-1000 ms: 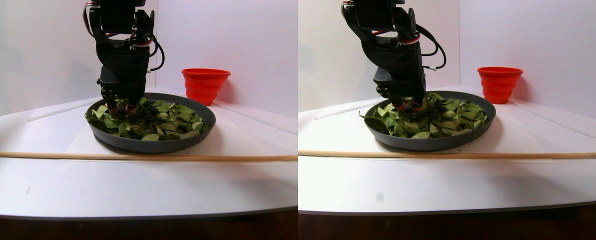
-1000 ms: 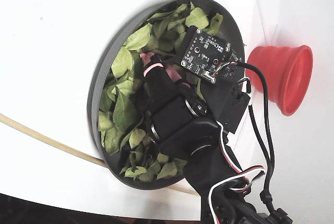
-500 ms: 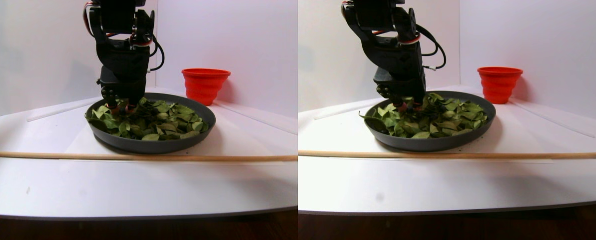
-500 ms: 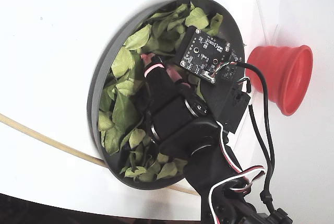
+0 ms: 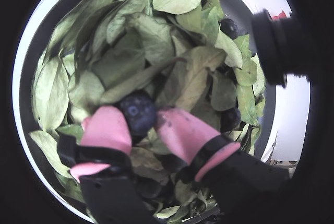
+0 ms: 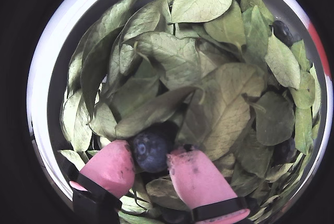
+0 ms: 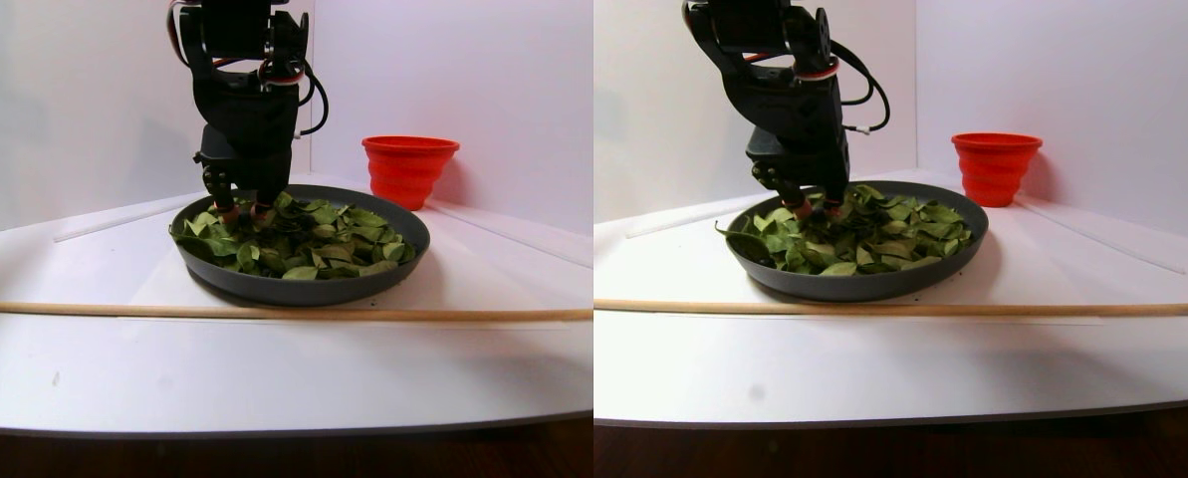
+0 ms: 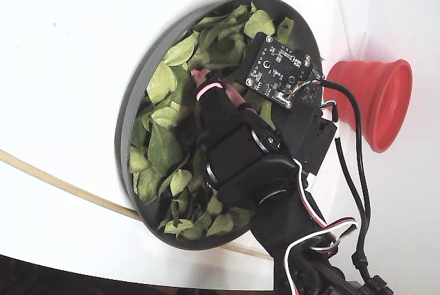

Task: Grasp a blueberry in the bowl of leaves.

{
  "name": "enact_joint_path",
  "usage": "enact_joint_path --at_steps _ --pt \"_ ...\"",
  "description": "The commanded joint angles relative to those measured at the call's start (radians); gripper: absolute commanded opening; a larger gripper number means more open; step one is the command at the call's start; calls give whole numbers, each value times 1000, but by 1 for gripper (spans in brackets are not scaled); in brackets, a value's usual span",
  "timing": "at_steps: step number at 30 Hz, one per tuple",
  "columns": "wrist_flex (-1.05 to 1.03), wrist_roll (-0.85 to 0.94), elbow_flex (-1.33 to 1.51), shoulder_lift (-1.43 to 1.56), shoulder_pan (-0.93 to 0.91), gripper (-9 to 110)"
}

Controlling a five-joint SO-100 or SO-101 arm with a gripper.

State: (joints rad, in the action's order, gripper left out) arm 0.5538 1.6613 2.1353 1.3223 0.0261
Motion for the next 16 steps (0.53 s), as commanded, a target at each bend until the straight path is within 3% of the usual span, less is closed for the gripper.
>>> enact_joint_path --at_steps 1,16 --pt "-14 5 6 138 -14 11" --pt "-48 15 23 210 -28 11"
